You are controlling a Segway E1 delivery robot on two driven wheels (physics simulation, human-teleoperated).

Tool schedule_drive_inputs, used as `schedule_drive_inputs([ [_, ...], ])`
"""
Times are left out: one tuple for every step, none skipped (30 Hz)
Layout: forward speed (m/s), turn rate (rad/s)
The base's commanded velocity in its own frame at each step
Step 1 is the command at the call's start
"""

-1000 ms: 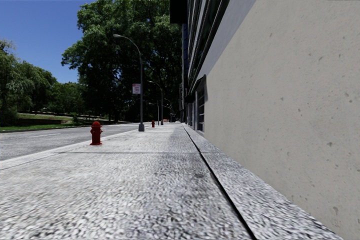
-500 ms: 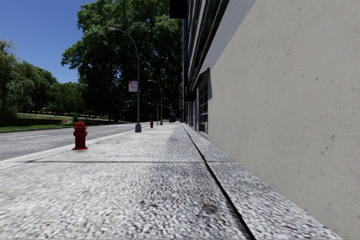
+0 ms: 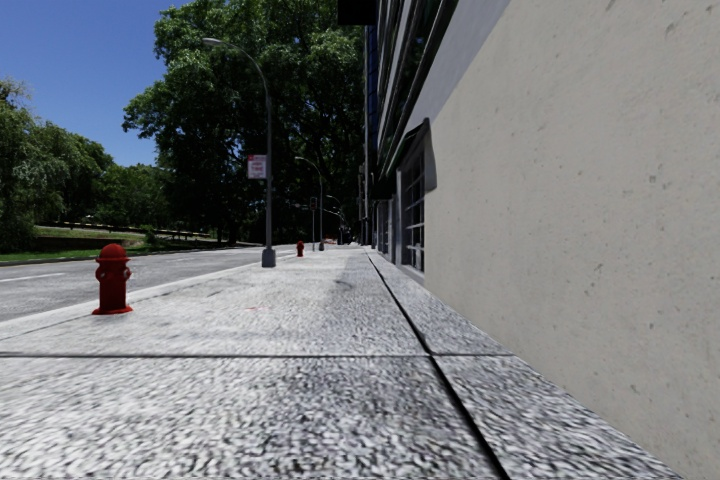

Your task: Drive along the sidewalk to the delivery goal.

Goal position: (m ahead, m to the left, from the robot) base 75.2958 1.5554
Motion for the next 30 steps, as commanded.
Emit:
schedule_drive_inputs([
  [2.0, 0.0],
  [2.0, 0.0],
  [2.0, 0.0],
  [2.0, 0.0],
  [2.0, 0.0],
  [2.0, 0.0],
  [2.0, 0.0],
  [2.0, 0.0],
  [2.0, 0.0],
  [2.0, 0.0],
  [2.0, 0.0],
  [2.0, 0.0],
  [2.0, 0.0],
  [2.0, 0.0],
  [2.0, 0.0],
  [2.0, 0.0],
  [2.0, 0.0],
  [2.0, 0.0],
  [2.0, 0.0],
  [2.0, 0.0],
  [2.0, 0.0],
  [2.0, 0.0],
  [2.0, 0.0],
  [2.0, 0.0],
  [2.0, 0.0],
  [2.0, 0.0],
  [2.0, 0.0],
  [2.0, 0.0],
  [2.0, 0.0],
  [2.0, 0.0],
])
